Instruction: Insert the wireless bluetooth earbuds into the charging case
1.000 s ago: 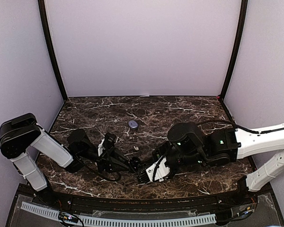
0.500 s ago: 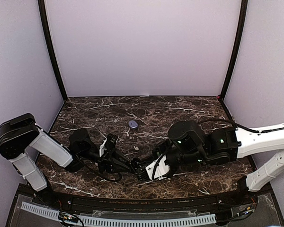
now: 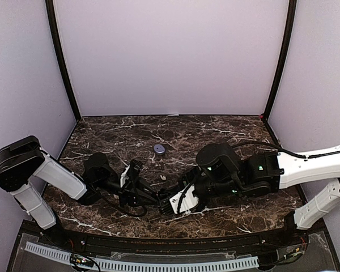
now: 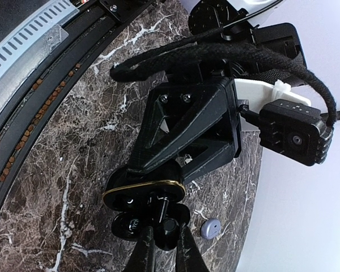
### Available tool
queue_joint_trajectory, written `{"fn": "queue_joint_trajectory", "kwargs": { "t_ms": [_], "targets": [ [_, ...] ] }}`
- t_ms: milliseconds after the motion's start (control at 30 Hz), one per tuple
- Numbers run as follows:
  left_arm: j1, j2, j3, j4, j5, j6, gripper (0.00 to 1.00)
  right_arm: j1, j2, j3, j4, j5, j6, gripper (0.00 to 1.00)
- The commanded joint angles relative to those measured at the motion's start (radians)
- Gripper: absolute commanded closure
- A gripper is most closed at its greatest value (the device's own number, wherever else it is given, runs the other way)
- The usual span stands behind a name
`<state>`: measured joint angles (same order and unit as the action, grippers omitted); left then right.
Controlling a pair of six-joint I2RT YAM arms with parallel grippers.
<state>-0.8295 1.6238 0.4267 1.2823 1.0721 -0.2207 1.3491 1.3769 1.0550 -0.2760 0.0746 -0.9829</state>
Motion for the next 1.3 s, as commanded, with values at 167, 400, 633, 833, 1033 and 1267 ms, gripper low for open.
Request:
{"fn": "queue_joint_trajectory", "kwargs": {
  "t_ms": [167, 400, 633, 833, 1033, 1267],
  "targets": [
    [-0.005, -0.025, 0.015, -0.003, -0.001, 0.013, 1.0, -0.007, 0.001, 0.025, 0.039, -0.01, 0.011, 0.95],
    [-0.005, -0.02, 0.02, -0.009, 0.001, 0.014, 1.0, -0.008, 0.007, 0.032, 0.04, -0.009, 0.007, 0.95],
    [-0.006, -0.024, 0.024, -0.021, 0.004, 0.017, 1.0, -0.011, 0.014, 0.041, 0.041, -0.012, -0.003, 0.95],
    [-0.007, -0.022, 0.027, -0.024, 0.004, 0.016, 1.0, -0.014, 0.023, 0.048, 0.041, -0.016, -0.012, 0.95],
    [-0.007, -0.024, 0.027, -0.024, 0.005, 0.021, 1.0, -0.016, 0.025, 0.047, 0.032, -0.01, -0.01, 0.95],
    [-0.007, -0.023, 0.04, -0.046, 0.006, 0.02, 1.0, -0.018, 0.038, 0.06, 0.003, -0.007, -0.007, 0.95]
  ]
}}
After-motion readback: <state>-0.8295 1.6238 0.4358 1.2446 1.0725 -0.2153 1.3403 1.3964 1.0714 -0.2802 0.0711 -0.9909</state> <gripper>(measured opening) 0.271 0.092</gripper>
